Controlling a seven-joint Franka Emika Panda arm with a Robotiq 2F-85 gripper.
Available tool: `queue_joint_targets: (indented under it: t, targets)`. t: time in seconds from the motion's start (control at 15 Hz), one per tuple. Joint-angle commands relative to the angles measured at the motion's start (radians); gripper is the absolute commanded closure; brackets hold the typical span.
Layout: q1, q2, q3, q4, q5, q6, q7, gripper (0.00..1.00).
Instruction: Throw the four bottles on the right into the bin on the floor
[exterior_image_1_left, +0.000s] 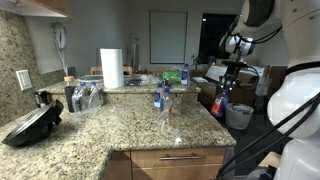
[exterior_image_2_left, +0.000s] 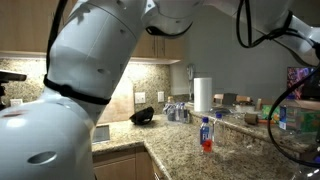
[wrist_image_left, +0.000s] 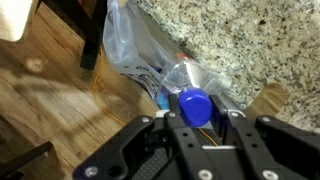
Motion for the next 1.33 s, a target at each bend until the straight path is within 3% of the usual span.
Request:
queue_joint_targets:
  t: [0.0, 0.6, 0.67, 0.73, 0.93, 1.0, 1.27]
  targets:
    - [-0.060, 0.088, 0.003, 0.092, 0.053, -0.083, 0.050, 0.86]
    - [-0.067, 0.280, 0.047, 0.255, 0.119, -0.053, 0.305, 0.86]
    - [-0.068, 0.255, 0.052, 0.216, 0.096, -0.052, 0.239, 0.86]
    - [-0.067, 0.268, 0.055, 0.229, 0.095, -0.053, 0.248, 0.67]
    - [-0.068, 0.272, 0.056, 0.232, 0.095, -0.053, 0.248, 0.67]
    - [-0.068, 0.272, 0.056, 0.232, 0.095, -0.053, 0.248, 0.86]
    - [-0.082, 0.325, 0.063, 0.288, 0.102, -0.081, 0.268, 0.86]
